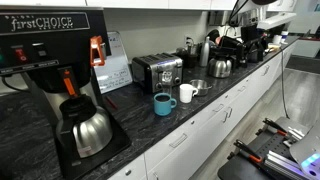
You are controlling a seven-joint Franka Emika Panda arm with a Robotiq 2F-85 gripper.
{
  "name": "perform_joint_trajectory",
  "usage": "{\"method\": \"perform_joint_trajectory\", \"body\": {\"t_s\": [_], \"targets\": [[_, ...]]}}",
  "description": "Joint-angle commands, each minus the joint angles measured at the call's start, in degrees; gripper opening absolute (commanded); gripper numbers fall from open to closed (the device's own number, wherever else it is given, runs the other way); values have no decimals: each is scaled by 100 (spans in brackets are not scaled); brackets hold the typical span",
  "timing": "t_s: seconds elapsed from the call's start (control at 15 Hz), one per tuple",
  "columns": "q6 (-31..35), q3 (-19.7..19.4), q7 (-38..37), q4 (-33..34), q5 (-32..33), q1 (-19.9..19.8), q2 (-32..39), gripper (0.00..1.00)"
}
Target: Push down the lever on the right side of the toaster
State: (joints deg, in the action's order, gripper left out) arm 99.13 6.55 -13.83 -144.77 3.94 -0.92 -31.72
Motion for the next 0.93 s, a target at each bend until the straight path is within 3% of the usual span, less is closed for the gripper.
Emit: {"method": "perform_joint_trajectory", "body": {"t_s": [0.0, 0.27, 0.73, 0.87], "targets": [[-9, -40, -16, 7, 18, 43, 4, 100], [366, 6, -227, 131, -85, 53, 87, 100], [1826, 372, -854, 682, -623, 382, 703, 100], [1758, 374, -822, 550, -516, 404, 539, 100]]}}
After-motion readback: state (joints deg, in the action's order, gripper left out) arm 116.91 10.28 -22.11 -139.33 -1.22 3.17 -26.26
